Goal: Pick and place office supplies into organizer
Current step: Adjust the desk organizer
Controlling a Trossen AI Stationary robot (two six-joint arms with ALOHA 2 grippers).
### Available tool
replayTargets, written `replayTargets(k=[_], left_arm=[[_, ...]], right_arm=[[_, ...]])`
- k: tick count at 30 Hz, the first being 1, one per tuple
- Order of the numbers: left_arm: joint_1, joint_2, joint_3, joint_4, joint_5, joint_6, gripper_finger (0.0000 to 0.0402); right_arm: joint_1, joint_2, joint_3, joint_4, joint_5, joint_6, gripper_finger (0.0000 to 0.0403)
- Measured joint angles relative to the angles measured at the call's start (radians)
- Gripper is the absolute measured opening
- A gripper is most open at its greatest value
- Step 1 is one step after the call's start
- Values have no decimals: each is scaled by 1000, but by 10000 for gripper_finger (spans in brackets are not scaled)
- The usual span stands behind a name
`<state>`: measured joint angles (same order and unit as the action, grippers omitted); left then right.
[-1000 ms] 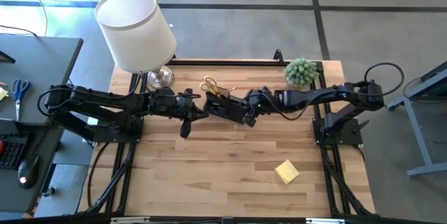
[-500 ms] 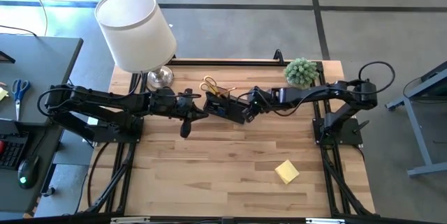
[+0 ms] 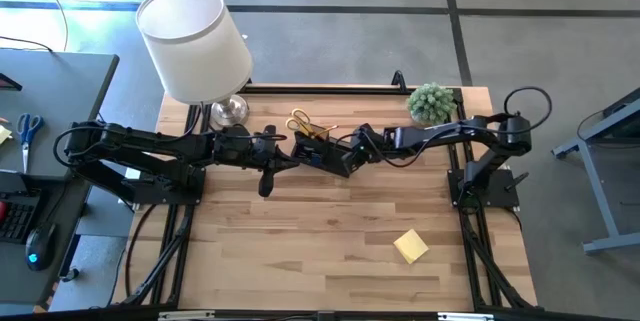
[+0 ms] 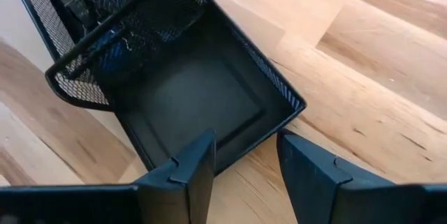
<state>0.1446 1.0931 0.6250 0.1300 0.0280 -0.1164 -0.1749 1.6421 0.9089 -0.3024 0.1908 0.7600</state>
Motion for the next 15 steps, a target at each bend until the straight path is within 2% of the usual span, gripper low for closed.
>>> replayTargets(k=[8,15], left_arm=[[-1,0,0,-32,10,-32,3],[-1,0,0,-36,18,-54,3]], right_arm=[[5,13,1,-4,0,3,146],[6,13,1,-11,0,3,112]])
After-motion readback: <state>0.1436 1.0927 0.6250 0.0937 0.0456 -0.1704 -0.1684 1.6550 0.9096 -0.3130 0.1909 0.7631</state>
